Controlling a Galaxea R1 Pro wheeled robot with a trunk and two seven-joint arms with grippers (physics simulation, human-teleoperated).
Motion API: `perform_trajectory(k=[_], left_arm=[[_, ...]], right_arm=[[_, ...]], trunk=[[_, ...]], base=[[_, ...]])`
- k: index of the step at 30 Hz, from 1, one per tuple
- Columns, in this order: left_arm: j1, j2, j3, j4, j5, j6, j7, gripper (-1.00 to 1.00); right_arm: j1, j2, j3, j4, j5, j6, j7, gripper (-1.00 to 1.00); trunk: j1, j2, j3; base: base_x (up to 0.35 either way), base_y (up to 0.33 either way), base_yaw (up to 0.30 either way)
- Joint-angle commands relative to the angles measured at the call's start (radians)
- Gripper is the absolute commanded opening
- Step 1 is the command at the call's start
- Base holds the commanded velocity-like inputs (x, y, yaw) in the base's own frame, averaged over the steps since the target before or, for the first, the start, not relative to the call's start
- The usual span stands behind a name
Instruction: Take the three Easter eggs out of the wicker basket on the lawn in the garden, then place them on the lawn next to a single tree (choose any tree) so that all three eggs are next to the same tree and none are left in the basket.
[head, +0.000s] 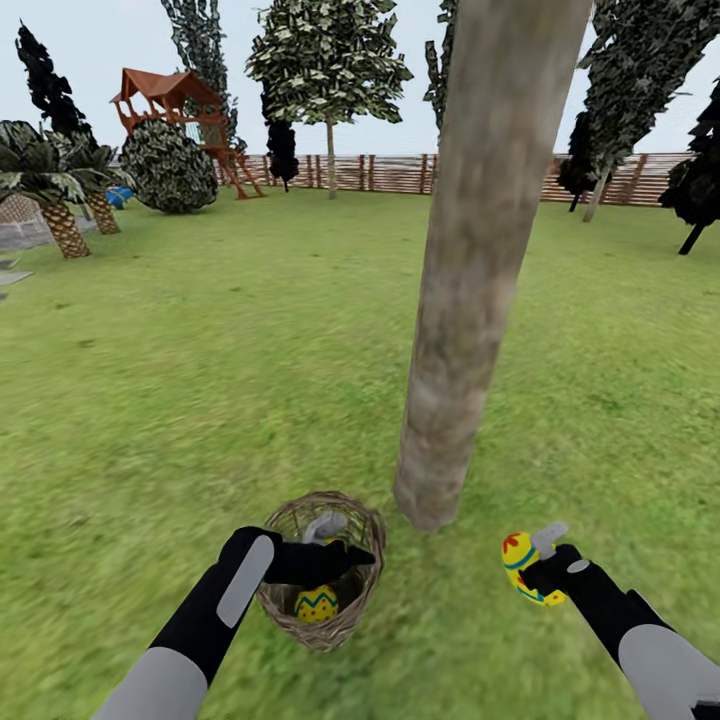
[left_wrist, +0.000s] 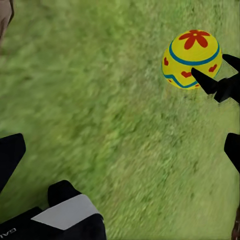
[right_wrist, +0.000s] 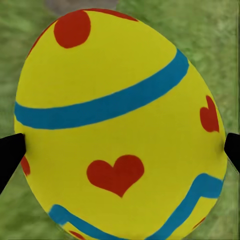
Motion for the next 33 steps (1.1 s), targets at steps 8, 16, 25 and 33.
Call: perform_trajectory(k=[8,16,25,33], left_arm=[[-0.001,-0.001,0.0,0.0,-0.01,-0.015,-0.01,1.0],[-0.001,-0.002,0.0,0.0,-0.01,-0.016,-0.01,1.0],[-0.001,-0.015,0.0,-0.005,-0.01,-0.016,-0.049,1.0],[-0.001,-0.013,-0.071,-0.023,-0.01,-0.015,-0.175,1.0]], right_arm=[[0.001,0.0,-0.007,-0.003,0.008,-0.004,0.007,-1.0],[0.001,0.002,-0.007,-0.003,0.008,-0.004,0.006,-1.0],[0.001,0.002,-0.007,-0.002,0.008,-0.004,0.006,-1.0],[0.001,0.002,-0.007,-0.002,0.007,-0.004,0.006,-1.0]], trunk=[[0.0,0.0,-0.001],[0.0,0.0,-0.001],[0.019,-0.035,-0.017],[0.05,-0.091,-0.042]], base=[[0.007,-0.048,0.223],[0.0,-0.266,0.291],[0.0,-0.013,0.289],[0.0,0.0,0.026]])
